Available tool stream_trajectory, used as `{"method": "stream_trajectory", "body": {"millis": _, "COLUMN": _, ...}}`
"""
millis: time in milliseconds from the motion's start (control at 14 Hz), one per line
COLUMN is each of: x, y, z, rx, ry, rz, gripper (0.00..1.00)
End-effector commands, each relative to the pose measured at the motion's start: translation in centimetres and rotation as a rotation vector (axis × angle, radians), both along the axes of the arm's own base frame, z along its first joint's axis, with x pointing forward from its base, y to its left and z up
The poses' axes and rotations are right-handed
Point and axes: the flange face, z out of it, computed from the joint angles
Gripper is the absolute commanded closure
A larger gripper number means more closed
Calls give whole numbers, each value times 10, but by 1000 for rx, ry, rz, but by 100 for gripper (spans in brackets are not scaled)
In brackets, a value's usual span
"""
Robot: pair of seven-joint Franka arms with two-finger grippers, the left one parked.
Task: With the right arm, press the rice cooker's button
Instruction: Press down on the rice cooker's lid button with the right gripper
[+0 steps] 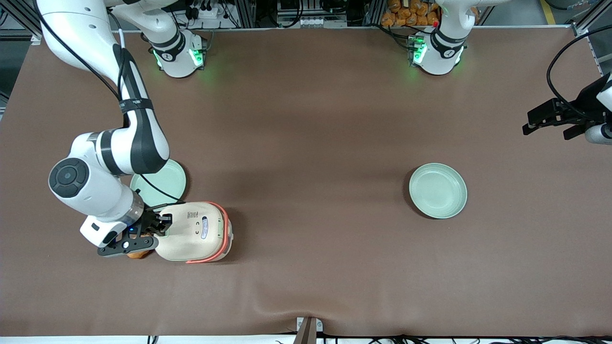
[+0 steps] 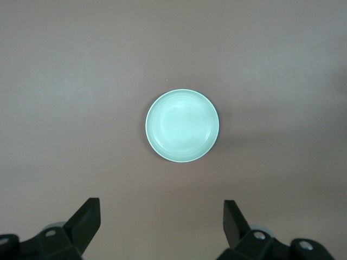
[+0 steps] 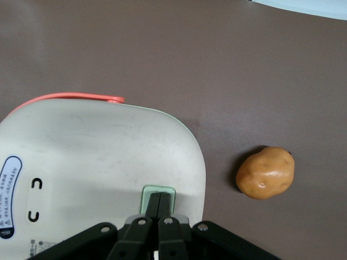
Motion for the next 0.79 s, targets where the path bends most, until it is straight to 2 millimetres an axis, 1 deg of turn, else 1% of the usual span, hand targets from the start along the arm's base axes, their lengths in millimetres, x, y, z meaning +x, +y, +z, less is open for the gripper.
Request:
{"method": "stream_trajectory", "body": {"millis": 0, "x": -1, "y": -6, "z": -6, "rx": -7, "ry": 3, "rz": 12, "gripper": 100}}
{"method": "stream_trajectory", "body": {"millis": 286, "x": 1, "y": -10, "z": -19, "rx": -13, "ry": 16, "rz": 8, "gripper": 100}}
{"method": "stream_trajectory", "body": {"millis": 714, "x": 1, "y": -8, "z": -30, "rx": -16, "ry": 31, "rz": 10, "gripper": 100}}
